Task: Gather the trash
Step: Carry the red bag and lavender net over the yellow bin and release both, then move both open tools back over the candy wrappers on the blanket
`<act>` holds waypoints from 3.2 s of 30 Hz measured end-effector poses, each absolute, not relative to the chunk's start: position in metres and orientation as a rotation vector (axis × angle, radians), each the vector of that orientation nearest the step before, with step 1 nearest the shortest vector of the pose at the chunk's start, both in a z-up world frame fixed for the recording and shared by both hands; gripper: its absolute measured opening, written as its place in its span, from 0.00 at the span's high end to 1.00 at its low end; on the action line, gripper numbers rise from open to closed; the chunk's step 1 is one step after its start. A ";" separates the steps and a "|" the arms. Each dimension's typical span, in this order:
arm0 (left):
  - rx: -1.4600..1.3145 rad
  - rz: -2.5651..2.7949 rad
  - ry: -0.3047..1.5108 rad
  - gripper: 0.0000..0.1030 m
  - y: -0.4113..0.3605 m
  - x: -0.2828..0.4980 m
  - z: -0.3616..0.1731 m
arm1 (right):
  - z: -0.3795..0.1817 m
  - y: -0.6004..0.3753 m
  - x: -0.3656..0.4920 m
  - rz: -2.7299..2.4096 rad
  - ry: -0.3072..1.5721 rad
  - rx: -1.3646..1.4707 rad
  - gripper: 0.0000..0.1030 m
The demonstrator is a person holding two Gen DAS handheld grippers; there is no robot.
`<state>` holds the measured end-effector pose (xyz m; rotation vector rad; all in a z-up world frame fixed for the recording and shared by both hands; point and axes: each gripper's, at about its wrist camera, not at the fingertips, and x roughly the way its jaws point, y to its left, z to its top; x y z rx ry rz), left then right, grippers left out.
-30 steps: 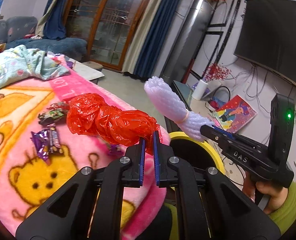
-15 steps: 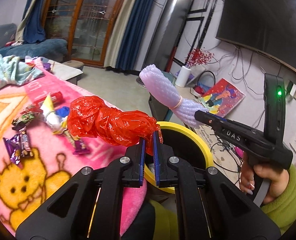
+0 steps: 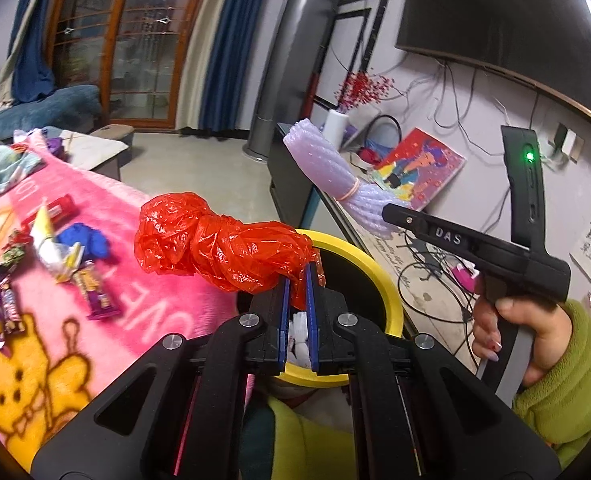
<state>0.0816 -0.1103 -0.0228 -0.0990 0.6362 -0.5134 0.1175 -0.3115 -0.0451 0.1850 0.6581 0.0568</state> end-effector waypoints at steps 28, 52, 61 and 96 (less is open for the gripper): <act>0.038 -0.700 0.796 0.96 -0.197 0.112 -0.077 | -0.099 -0.371 0.138 -0.102 0.814 0.310 0.80; -0.085 -0.653 0.784 0.11 -0.166 0.135 -0.075 | -0.097 -0.372 0.135 -0.155 0.776 0.308 0.41; -0.166 -0.606 0.719 0.11 -0.133 0.133 -0.052 | -0.082 -0.364 0.129 -0.148 0.730 0.286 0.40; -0.207 -0.171 0.526 0.11 0.009 0.103 -0.015 | -0.031 -0.202 0.094 0.260 0.573 0.014 0.39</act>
